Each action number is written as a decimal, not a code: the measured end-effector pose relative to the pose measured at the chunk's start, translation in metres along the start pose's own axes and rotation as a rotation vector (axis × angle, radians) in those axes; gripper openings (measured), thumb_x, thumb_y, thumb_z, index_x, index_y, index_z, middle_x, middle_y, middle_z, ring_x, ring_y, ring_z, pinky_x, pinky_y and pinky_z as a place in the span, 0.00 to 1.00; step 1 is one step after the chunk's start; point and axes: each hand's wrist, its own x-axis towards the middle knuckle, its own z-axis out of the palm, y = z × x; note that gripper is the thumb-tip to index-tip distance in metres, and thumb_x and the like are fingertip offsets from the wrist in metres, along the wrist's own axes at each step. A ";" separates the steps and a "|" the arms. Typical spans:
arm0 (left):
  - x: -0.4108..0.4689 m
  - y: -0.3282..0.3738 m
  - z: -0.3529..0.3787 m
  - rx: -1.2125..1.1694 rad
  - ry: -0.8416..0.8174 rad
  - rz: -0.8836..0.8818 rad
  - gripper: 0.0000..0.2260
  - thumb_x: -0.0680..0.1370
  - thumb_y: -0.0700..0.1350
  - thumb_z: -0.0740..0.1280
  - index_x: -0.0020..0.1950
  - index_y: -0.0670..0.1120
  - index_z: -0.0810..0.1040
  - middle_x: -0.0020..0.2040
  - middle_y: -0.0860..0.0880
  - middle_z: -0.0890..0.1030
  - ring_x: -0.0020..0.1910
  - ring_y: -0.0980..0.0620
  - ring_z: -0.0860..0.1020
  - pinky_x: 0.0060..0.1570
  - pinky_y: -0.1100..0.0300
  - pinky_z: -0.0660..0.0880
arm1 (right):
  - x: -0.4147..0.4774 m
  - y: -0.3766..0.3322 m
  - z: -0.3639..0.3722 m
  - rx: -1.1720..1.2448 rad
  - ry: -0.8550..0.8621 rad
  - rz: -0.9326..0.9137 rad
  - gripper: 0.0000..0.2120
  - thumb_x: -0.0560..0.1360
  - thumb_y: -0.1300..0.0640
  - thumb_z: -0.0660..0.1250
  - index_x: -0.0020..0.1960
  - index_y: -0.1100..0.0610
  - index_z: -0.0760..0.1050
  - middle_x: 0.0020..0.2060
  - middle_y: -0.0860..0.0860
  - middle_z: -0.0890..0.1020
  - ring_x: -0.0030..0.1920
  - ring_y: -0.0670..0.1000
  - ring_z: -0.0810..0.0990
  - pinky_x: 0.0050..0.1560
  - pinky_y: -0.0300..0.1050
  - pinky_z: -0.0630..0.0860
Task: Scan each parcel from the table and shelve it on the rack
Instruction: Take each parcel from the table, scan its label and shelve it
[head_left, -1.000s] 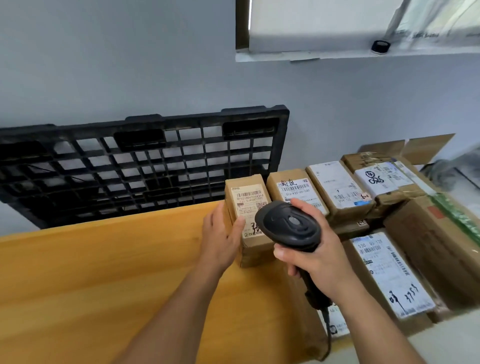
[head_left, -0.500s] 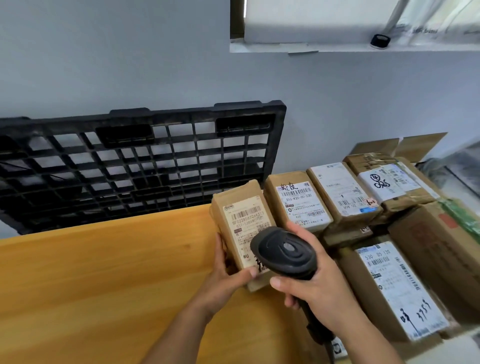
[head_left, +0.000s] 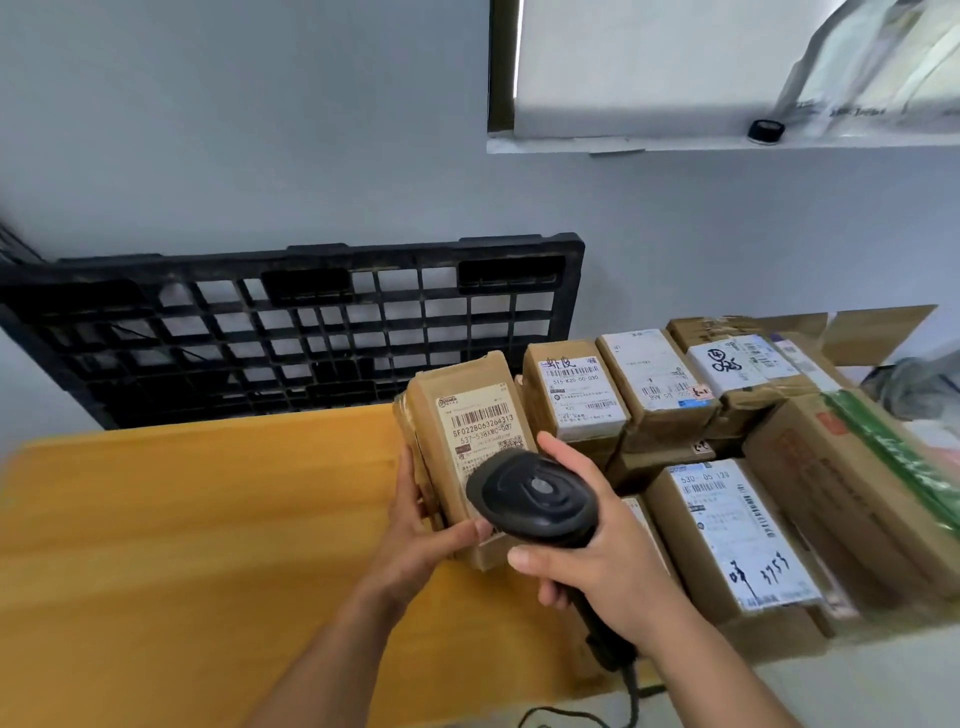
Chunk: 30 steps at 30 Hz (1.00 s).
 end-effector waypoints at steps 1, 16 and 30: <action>-0.008 0.002 0.000 0.005 0.029 0.019 0.66 0.47 0.66 0.82 0.75 0.69 0.43 0.77 0.50 0.60 0.74 0.48 0.63 0.69 0.43 0.67 | -0.007 -0.004 0.002 -0.005 -0.020 -0.015 0.44 0.67 0.65 0.79 0.65 0.26 0.64 0.59 0.46 0.81 0.31 0.56 0.81 0.34 0.47 0.79; -0.132 0.011 0.001 -0.014 0.433 0.305 0.53 0.54 0.61 0.80 0.72 0.70 0.53 0.73 0.57 0.63 0.71 0.50 0.67 0.65 0.42 0.72 | -0.113 -0.062 0.003 0.143 -0.172 -0.296 0.41 0.64 0.62 0.76 0.70 0.38 0.66 0.47 0.58 0.85 0.27 0.58 0.78 0.28 0.49 0.77; -0.229 -0.005 -0.008 0.010 0.676 0.329 0.57 0.49 0.69 0.79 0.73 0.71 0.53 0.74 0.53 0.62 0.70 0.49 0.67 0.66 0.39 0.70 | -0.174 -0.080 0.026 0.172 -0.378 -0.397 0.40 0.61 0.60 0.79 0.68 0.38 0.69 0.36 0.54 0.84 0.25 0.59 0.77 0.27 0.50 0.76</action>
